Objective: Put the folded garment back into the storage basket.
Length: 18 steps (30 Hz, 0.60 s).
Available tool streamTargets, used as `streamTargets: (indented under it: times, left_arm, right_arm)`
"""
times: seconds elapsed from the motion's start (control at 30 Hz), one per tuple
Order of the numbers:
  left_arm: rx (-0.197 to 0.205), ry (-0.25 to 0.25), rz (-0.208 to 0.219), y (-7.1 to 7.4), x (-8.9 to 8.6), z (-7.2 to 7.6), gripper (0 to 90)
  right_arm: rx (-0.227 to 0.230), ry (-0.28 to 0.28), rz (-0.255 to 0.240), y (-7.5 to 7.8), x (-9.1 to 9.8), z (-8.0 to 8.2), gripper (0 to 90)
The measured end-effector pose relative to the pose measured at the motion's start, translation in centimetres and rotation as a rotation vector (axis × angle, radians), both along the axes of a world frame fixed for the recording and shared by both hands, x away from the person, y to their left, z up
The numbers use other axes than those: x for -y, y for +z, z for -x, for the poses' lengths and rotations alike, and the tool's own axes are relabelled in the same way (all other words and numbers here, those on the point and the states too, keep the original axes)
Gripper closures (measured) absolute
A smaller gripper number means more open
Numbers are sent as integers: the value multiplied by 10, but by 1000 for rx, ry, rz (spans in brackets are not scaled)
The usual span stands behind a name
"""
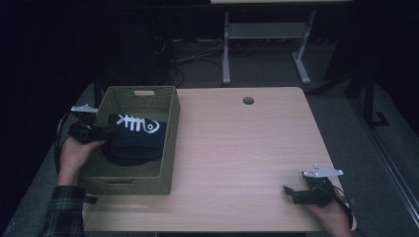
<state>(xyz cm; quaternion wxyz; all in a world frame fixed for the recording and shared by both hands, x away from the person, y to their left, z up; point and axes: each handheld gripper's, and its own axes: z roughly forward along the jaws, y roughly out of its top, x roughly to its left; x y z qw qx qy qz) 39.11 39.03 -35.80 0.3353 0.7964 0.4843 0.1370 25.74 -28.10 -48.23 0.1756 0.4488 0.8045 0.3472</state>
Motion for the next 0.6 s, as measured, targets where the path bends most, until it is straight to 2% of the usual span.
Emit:
streamTargets:
  times: [0.17,0.27,0.4,0.6]
  left_arm:
    - [-3,28,-35,-2,-1,-2,597]
    - [14,49,-52,-2,-2,-1,521]
    - [43,65,-49,1,-5,1,449]
    - [68,65,-24,6,-6,6,418]
  right_arm:
    - [0,0,0,0,0,0,97]
    - [0,0,0,0,0,0,97]
    - [0,0,0,0,0,0,97]
    - [0,0,0,0,0,0,97]
